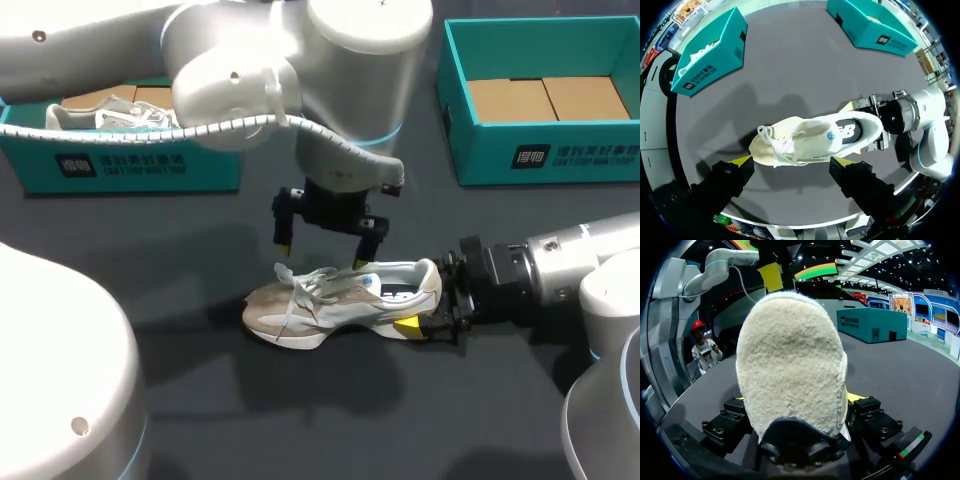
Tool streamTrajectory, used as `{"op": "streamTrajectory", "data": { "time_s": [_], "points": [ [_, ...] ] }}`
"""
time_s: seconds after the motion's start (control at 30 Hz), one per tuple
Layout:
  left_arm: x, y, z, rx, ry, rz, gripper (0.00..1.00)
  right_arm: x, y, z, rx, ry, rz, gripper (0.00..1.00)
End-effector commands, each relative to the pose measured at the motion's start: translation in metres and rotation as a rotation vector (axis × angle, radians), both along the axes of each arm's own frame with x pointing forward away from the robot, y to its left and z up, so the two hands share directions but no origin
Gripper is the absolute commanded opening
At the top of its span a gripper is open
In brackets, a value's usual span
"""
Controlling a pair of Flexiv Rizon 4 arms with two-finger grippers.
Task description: Take the shoe out of the shoebox, open the shoe tongue, remove and reinsert the insole, then place the shoe into the shoebox
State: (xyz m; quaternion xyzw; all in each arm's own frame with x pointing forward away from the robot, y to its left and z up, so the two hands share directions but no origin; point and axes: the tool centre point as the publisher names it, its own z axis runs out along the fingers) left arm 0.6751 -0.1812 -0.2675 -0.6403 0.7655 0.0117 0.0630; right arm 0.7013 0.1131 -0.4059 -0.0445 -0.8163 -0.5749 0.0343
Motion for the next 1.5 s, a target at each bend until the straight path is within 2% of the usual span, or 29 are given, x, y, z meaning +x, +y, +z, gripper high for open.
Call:
{"op": "streamTrajectory", "data": {
  "time_s": [0.03,0.3,0.53,0.6,0.9,1.2,1.5],
  "points": [
    [-0.001,-0.020,-0.012,0.042,-0.021,-0.037,1.00,0.000,0.002,-0.001,-0.004,0.001,0.000,0.00],
    [-0.001,-0.020,-0.012,0.042,-0.021,-0.037,1.00,0.000,0.002,-0.001,-0.004,0.001,0.000,0.00],
    [0.010,-0.045,-0.036,0.042,-0.028,-0.006,1.00,0.000,0.002,-0.001,-0.004,0.001,0.000,0.00],
    [0.010,-0.045,-0.036,0.075,-0.030,-0.013,1.00,0.000,0.002,-0.001,-0.004,0.001,0.000,0.00],
    [0.010,-0.045,-0.036,0.075,-0.030,-0.013,1.00,0.000,0.002,-0.001,-0.004,0.001,0.000,0.00],
    [0.010,-0.056,-0.062,0.112,0.028,0.024,1.00,0.000,0.002,-0.001,-0.004,0.001,0.000,0.00],
    [0.005,-0.056,-0.070,0.176,0.056,0.100,1.00,0.000,0.002,-0.001,-0.004,0.001,0.000,0.00]
  ]
}}
